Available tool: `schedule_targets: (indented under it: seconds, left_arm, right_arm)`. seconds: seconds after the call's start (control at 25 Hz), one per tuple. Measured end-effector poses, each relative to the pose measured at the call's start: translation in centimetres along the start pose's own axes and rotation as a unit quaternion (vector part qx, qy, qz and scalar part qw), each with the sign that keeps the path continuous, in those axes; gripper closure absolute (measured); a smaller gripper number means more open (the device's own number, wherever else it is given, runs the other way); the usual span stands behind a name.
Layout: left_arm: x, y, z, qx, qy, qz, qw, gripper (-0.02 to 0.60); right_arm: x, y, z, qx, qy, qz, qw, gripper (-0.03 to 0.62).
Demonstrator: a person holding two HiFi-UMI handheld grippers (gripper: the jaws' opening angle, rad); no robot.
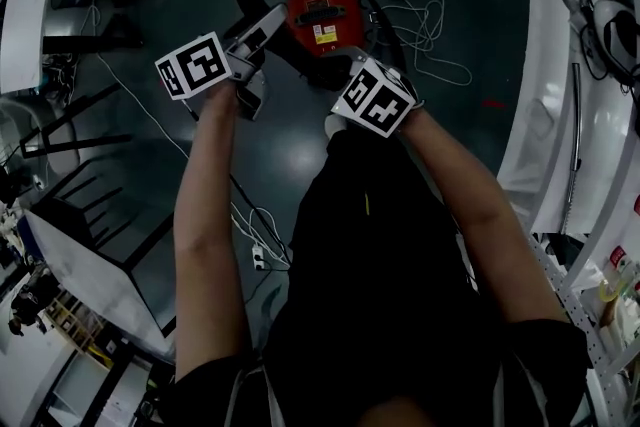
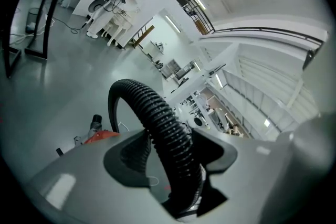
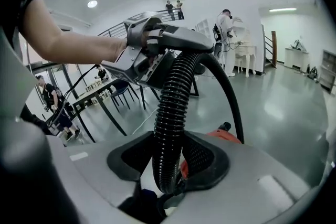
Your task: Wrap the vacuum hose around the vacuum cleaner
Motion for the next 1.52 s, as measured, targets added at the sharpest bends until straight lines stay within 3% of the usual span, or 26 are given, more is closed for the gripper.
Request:
schedule_targets:
  seconds: [0.28,0.48,0.64,0.88,1.52]
  left_arm:
    - [0.4,1.0,1.0,0.008,0.012,0.002,0.9999,0.328]
    - [-1.2,2.1,0.9,-0.017,0.032,-0.002,0.9993,0.316]
    - [-3.5,2.6,0.5,-0.036,0.030,-0.001,0.9989,0.311]
    - [-6.4,3.5,0.3,-0.047,0.027,-0.008,0.9985,0.308]
    - [-13.8,5.0,-3.5,-0.025,-0.058,0.057,0.9964,0.299]
  right_arm:
    - [1.2,0.0,0.4,0.031,0.028,0.017,0.999,0.424]
    - [2.2,0.7,-0.1,-0.007,0.007,-0.003,1.000,0.424]
    - [2.9,2.2,-0.7,-0.047,-0.028,-0.023,0.998,0.425]
    - [3.6,4.3,-1.3,-0.088,-0.039,-0.058,0.994,0.425]
    - [7.4,7.5,-4.8,-0.165,-0.092,-0.065,0.980,0.431]
Point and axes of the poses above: the fingertips, and each gripper's own axes: y forward along the fingers, x to its right, z out of its top, the point moved 9 cm from there along -y, backward along the fingers, and after that the axes turned 10 degrees about x, right-handed, at the moved point
